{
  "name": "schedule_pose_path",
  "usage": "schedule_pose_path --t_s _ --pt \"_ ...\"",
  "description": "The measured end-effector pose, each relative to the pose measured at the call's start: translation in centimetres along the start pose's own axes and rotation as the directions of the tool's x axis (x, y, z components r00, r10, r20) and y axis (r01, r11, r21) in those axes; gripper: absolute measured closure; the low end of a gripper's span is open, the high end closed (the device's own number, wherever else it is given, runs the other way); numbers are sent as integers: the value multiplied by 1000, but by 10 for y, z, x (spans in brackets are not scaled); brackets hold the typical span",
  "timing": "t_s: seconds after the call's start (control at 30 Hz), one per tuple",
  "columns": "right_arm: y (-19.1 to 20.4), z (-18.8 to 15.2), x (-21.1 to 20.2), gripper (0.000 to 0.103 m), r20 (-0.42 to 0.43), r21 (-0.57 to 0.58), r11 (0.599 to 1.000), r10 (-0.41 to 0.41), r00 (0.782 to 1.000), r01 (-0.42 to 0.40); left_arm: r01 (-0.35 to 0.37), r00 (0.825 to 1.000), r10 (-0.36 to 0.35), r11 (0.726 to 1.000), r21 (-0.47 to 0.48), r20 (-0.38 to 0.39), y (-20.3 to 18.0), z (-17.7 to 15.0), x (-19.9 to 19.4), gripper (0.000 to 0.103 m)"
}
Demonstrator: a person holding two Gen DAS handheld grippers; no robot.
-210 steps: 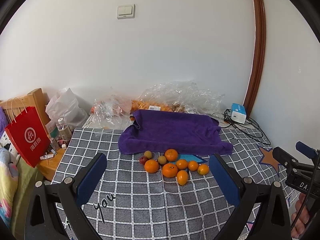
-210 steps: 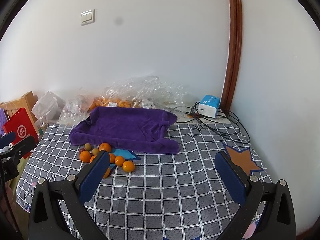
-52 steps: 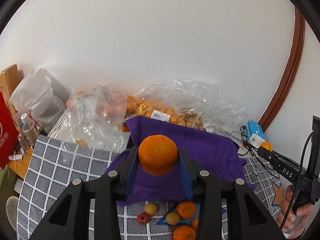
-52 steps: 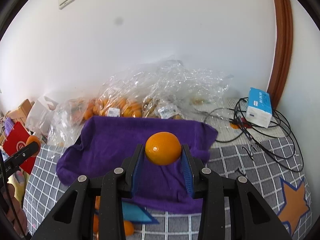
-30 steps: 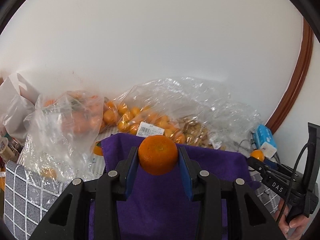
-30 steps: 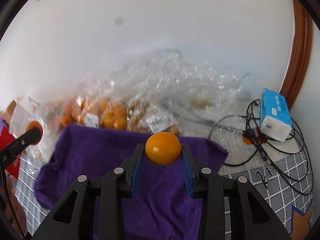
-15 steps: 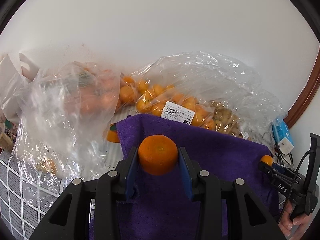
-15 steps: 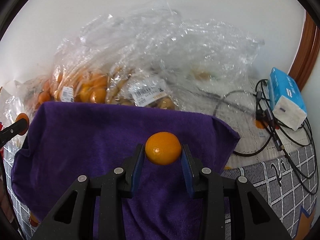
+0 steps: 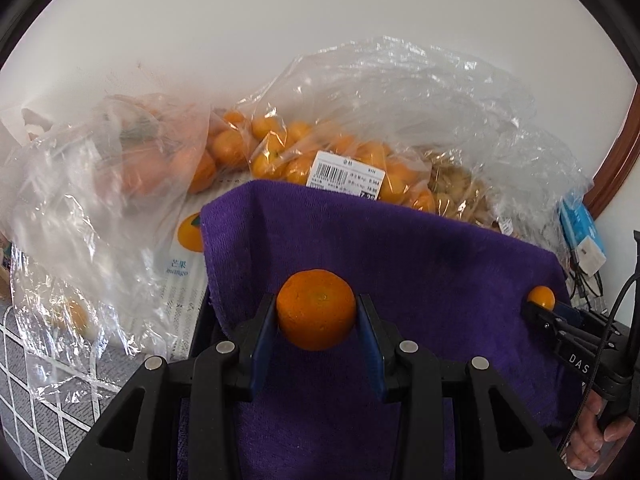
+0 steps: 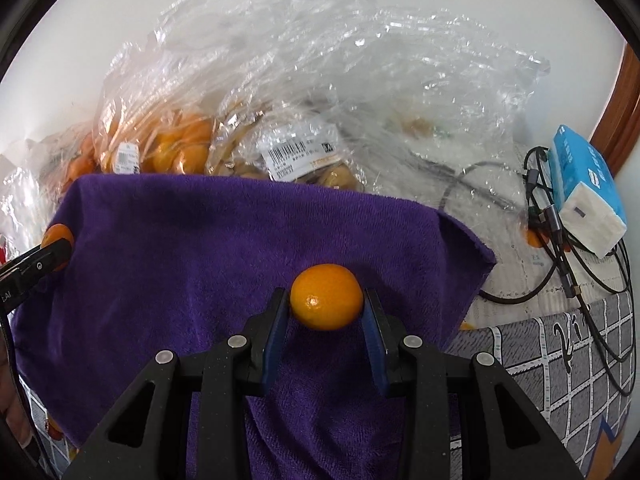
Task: Organize fruits
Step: 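Lower both oranges onto the purple towel and open both tools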
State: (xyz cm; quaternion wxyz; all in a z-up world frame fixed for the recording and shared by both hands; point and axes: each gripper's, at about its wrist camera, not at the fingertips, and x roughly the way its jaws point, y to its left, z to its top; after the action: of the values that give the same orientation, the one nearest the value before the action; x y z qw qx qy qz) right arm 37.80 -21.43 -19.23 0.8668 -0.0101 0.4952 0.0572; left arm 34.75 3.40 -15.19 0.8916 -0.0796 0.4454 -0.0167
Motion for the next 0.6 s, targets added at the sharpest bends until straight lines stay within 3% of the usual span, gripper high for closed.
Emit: schedule_pose_path --t_s 0.17,0.33,0.5,0.6 --pt "6 -1 3 66 -1 -28 999 -17 1000 17 -21 998 21 1000 8 -61 -2 -3 7 65" --pt "5 0 4 66 -3 -25 1000 -7 1000 7 -34 997 36 999 30 -70 -6 -7 9 65" --pt "4 1 4 49 -2 -29 999 14 1000 -14 -36 997 38 999 39 -66 -12 -7 10 65" --pt "6 2 -4 40 7 -42 999 10 1000 -10 -37 998 39 999 39 -51 -18 -5 6 53"
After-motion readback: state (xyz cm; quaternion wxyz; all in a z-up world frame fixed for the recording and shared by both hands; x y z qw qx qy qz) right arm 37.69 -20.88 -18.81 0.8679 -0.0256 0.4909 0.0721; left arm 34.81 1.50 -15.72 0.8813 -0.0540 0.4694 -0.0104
